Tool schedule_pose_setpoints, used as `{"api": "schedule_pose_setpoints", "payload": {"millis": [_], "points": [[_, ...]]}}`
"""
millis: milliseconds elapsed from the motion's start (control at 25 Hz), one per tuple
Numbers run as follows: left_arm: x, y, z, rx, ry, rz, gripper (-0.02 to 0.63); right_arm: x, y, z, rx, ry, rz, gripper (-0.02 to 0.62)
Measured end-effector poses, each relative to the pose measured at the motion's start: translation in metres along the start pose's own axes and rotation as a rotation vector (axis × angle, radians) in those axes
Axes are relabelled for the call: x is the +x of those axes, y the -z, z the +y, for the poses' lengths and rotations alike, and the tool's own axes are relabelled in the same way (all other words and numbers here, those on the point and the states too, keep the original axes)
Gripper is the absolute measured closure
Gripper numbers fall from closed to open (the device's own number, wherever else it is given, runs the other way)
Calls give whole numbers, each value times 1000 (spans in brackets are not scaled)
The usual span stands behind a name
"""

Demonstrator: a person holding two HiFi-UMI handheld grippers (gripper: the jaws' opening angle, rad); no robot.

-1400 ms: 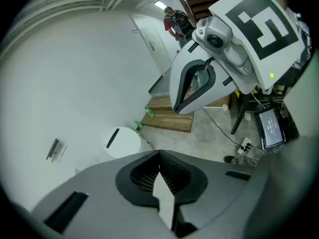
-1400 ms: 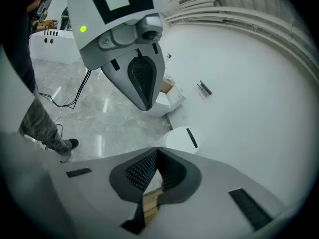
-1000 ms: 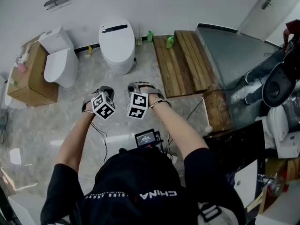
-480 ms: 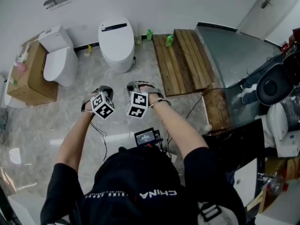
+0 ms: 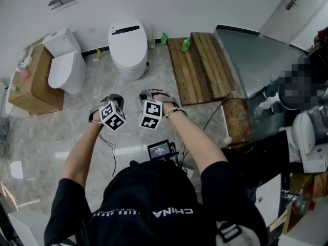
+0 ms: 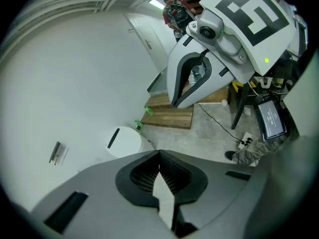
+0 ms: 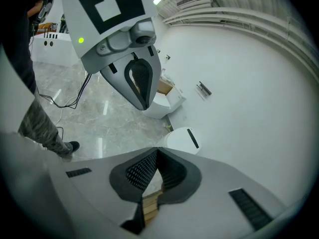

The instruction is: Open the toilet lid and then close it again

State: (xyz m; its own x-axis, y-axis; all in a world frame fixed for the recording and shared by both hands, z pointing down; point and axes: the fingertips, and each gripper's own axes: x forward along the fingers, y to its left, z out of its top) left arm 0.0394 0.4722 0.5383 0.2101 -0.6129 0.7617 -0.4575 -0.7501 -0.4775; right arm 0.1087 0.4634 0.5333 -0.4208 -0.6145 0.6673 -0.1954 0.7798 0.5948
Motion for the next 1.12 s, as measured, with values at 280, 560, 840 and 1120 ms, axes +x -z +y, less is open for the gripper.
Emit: {"api": "schedule_pose_setpoints", "payload": {"millis": [280,560,840,1120], "points": [[12,-12,1,-19,-6,21,595,0,23,-6,-1,-12,-1,581],[33,-35,-3,-31,-30,55,595,7,73,-23,12,-32,2,581],[51,-26,-4,-53,-28,106,595,26,98,-23,17,-79,4,581],[89,-16,42,-80,-15,95,595,67,96,-47,24,-96,11,580]]}}
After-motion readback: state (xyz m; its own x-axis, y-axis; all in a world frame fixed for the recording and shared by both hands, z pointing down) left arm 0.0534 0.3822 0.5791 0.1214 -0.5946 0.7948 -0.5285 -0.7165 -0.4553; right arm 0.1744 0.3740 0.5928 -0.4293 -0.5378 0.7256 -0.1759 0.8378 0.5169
